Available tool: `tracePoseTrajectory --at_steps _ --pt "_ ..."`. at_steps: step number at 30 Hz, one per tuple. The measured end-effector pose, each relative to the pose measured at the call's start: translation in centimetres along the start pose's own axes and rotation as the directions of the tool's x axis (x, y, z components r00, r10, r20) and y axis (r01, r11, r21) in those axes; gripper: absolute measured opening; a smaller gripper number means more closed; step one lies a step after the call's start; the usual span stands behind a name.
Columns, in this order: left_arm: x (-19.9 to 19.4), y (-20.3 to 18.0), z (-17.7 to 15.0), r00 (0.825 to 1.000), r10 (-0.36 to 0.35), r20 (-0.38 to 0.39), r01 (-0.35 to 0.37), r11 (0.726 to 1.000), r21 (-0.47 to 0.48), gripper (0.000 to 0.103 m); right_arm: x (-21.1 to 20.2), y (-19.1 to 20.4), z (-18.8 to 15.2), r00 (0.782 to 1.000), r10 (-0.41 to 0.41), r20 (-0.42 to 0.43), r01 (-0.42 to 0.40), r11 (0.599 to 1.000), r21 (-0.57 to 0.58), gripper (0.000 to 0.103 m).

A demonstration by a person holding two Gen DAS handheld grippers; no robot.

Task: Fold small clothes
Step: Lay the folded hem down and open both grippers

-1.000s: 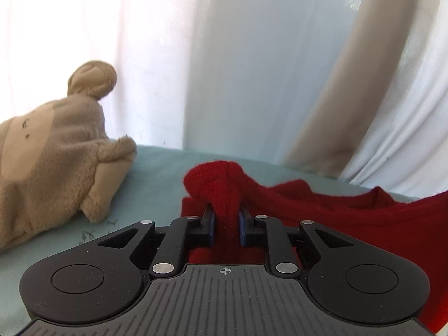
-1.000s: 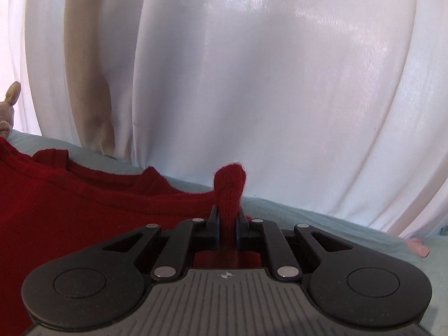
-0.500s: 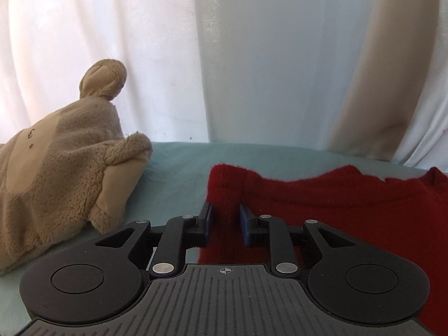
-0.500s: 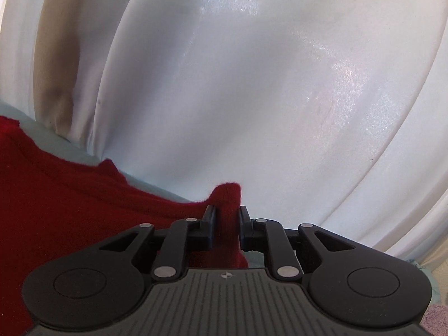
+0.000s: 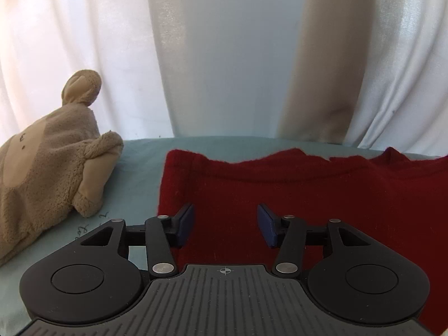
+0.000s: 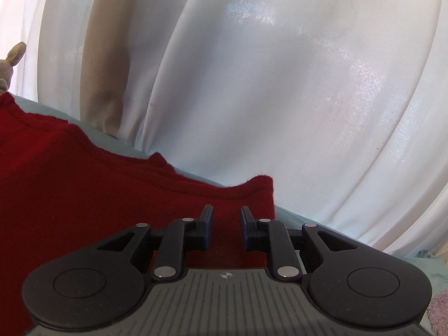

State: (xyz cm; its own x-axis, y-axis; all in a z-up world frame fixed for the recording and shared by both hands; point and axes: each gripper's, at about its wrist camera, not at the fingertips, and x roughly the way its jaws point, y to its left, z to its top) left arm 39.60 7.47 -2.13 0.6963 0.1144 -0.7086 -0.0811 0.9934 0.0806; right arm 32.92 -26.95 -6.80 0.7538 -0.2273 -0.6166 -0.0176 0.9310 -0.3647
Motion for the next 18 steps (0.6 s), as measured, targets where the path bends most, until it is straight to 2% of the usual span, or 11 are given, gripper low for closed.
tracePoseTrajectory --at_steps 5,8,10,12,13,14,17,18 --pt "0.7 -1.5 -1.2 0.998 -0.062 -0.033 0.063 0.998 0.013 0.06 0.6 0.5 -1.6 1.0 -0.019 -0.007 0.019 0.998 -0.06 0.018" --pt "2.0 -1.7 -2.1 0.997 -0.045 -0.058 0.046 0.999 0.023 0.065 1.5 0.5 -2.2 0.999 -0.052 0.001 0.052 0.992 -0.115 0.018" --pt "2.0 -1.0 -2.4 0.999 -0.009 -0.034 0.01 1.0 0.012 0.075 2.3 -0.3 -2.6 0.995 -0.094 -0.027 0.09 0.988 -0.122 0.019" --pt "1.4 0.2 -2.3 0.999 0.051 -0.015 -0.051 0.999 -0.017 0.073 1.8 -2.2 -2.8 0.987 -0.148 -0.068 0.144 0.988 -0.064 0.023" --pt "1.1 1.0 -2.3 0.998 0.068 -0.016 -0.069 0.997 -0.031 0.071 1.4 -3.0 -2.6 0.986 -0.148 -0.081 0.147 0.989 -0.021 0.035" --pt "0.7 1.8 -2.3 0.997 0.077 -0.022 -0.078 0.996 -0.045 0.071 0.9 -3.5 -2.4 0.985 -0.145 -0.092 0.146 0.989 0.014 0.037" --pt "-1.0 4.3 -3.2 0.998 0.053 -0.034 -0.056 0.994 -0.097 0.072 -2.4 -4.0 -2.1 0.991 -0.12 -0.063 0.124 0.99 0.063 0.037" --pt "-1.7 4.9 -3.7 0.999 0.035 -0.035 -0.039 0.992 -0.117 0.072 -3.8 -4.3 -2.2 0.995 -0.083 -0.05 0.088 0.99 0.107 0.037"
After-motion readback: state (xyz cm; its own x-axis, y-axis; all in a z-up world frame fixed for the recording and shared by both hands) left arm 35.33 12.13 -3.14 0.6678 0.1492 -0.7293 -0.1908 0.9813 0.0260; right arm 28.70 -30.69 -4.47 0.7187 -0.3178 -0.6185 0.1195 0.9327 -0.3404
